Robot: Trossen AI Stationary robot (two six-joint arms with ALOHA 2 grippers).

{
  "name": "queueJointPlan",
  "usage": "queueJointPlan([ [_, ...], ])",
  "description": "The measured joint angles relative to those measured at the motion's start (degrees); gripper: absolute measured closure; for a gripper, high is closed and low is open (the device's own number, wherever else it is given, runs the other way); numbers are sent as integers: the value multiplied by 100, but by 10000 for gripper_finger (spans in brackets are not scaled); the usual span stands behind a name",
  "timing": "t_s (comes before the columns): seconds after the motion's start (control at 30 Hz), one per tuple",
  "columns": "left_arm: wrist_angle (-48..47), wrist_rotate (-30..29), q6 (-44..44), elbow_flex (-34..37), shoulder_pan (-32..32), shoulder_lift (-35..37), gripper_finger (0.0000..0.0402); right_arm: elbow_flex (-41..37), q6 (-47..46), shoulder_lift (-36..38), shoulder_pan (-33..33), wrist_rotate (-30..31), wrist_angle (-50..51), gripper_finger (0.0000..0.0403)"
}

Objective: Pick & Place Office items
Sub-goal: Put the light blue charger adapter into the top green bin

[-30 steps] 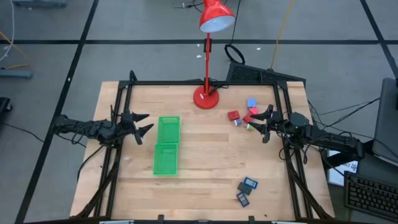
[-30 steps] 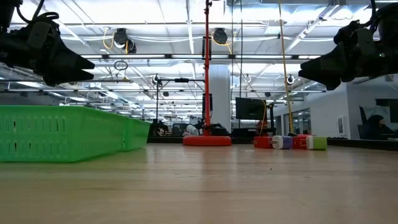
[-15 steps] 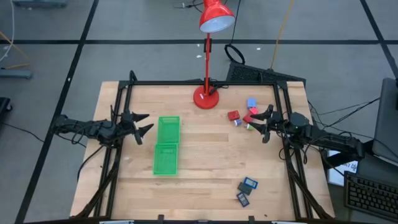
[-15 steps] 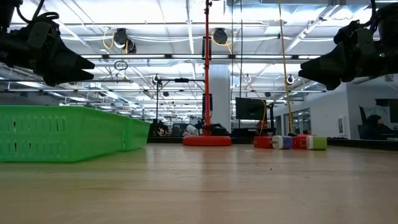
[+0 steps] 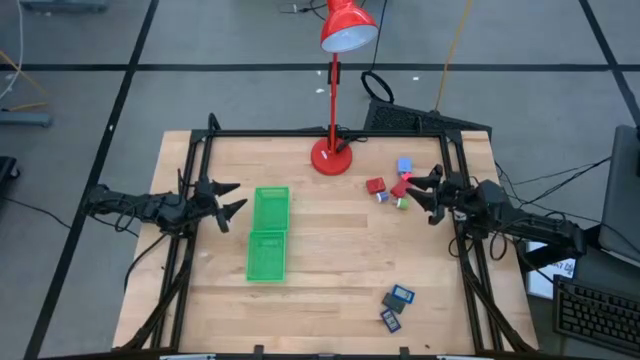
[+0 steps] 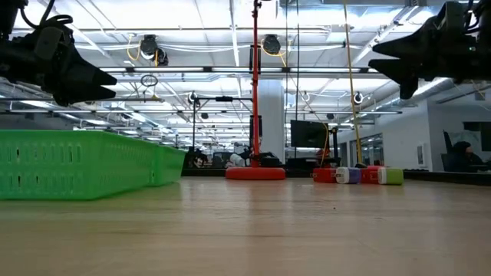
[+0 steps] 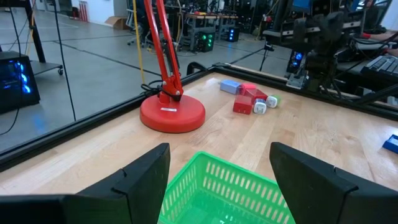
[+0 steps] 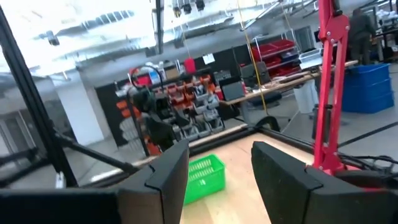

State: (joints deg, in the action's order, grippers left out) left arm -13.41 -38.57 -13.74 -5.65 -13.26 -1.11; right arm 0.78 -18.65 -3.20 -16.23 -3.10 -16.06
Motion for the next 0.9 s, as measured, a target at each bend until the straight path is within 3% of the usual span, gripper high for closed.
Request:
queueJointPlan([
  [0.2, 0, 0, 0, 0, -1, 0, 128, 1, 30, -128, -2, 642, 246, 229],
  [0.33, -1, 2, 0, 1, -1, -1, 128, 354, -231, -726, -2, 1362, 749, 185],
  [0.5, -1, -1, 0, 0, -1, 0, 128, 1281, -540, -2240, -2, 2315, 1580, 111],
  [0.6, 0, 0, 0, 0, -1, 0, 128, 1891, -1072, -3381, -63, 2591, 2213, 85],
  [0.9, 1, 0, 0, 0, -1, 0, 128, 3380, -1546, -6143, -1014, 2680, 3054, 83],
])
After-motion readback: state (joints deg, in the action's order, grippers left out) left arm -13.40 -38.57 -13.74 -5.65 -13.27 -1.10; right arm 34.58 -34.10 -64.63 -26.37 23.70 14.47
